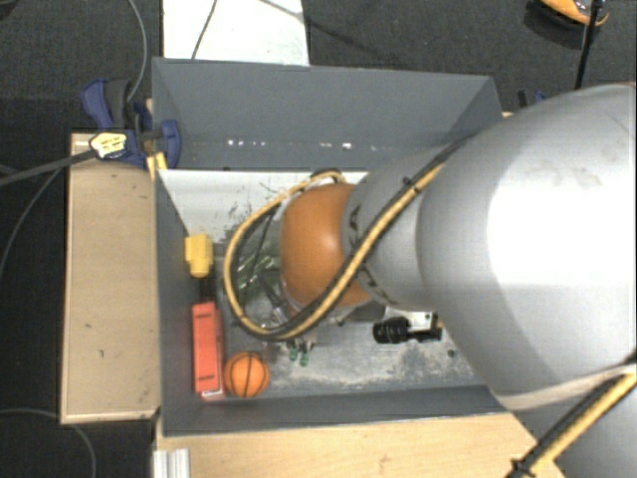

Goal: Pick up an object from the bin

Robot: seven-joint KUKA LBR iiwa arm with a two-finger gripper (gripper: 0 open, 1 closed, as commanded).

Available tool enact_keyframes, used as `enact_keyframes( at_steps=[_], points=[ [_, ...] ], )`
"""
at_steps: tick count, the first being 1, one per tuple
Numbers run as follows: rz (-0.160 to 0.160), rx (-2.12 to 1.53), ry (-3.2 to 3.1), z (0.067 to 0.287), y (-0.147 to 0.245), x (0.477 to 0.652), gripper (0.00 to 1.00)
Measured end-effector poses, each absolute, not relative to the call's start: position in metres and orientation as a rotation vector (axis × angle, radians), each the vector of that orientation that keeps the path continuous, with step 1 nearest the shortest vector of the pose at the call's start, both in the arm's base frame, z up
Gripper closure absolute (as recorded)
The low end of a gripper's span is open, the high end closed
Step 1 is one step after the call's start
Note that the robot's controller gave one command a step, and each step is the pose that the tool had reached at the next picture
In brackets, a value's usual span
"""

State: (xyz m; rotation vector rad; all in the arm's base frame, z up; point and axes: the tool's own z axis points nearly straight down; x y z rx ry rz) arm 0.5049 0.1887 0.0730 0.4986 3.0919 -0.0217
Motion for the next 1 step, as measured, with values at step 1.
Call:
enact_keyframes(
  at_steps=[1],
  points=[
    [-0.021,0.5,3.091,0.0726,0.1882,0.5051,1.0]
  ],
)
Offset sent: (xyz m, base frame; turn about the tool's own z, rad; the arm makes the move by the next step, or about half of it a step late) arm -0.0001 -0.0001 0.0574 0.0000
